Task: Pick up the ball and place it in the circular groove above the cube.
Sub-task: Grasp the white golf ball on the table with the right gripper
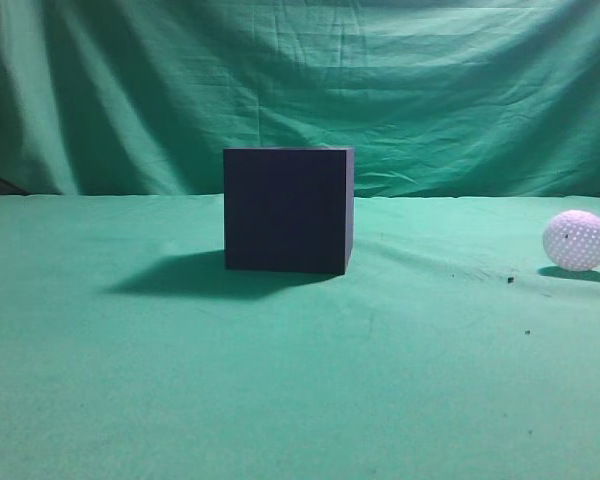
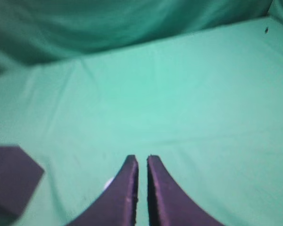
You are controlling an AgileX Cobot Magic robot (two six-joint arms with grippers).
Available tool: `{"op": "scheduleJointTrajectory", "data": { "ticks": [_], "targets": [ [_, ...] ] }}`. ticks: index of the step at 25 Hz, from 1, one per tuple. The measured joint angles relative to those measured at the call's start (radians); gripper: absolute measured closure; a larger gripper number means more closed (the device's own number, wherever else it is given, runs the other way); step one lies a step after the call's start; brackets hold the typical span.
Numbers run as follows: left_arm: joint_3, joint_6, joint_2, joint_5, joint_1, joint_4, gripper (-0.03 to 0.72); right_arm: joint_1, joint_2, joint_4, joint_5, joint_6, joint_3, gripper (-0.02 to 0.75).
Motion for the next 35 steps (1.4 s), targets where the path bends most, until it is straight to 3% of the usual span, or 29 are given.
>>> {"op": "scheduleJointTrajectory", "data": {
  "ticks": [2,3,4,8,13,19,20,21,27,29,35],
  "targets": [
    [0.000,0.000,0.000,0.000,0.000,0.000,0.688,0.000,0.098,0.004,0.124,-0.124,-0.078,0.689],
    [0.000,0.000,0.000,0.000,0.000,0.000,0.688,0.000,0.143,0.004,0.186,-0.185,-0.127,0.738],
    [0.000,0.000,0.000,0.000,0.000,0.000,0.688,0.000,0.199,0.006,0.259,-0.221,-0.176,0.738],
    [0.000,0.000,0.000,0.000,0.000,0.000,0.688,0.007,0.399,0.012,0.442,-0.269,-0.323,0.738],
    [0.000,0.000,0.000,0.000,0.000,0.000,0.688,0.129,0.600,-0.051,0.563,-0.250,-0.456,0.738],
    [0.000,0.000,0.000,0.000,0.000,0.000,0.688,0.254,0.783,-0.212,0.599,-0.131,-0.568,0.738],
    [0.000,0.000,0.000,0.000,0.000,0.000,0.688,0.260,0.812,-0.225,0.599,-0.129,-0.581,0.689],
    [0.000,0.000,0.000,0.000,0.000,0.000,0.688,0.262,0.836,-0.233,0.599,-0.127,-0.593,0.689],
    [0.000,0.000,0.000,0.000,0.000,0.000,0.688,0.266,0.986,-0.256,0.576,-0.074,-0.645,0.255],
    [0.000,0.000,0.000,0.000,0.000,0.000,0.688,0.266,1.022,-0.278,0.551,-0.044,-0.659,0.150],
    [0.000,0.000,0.000,0.000,0.000,0.000,0.688,0.266,1.102,-0.309,0.478,0.027,-0.684,0.130]
  ]
}}
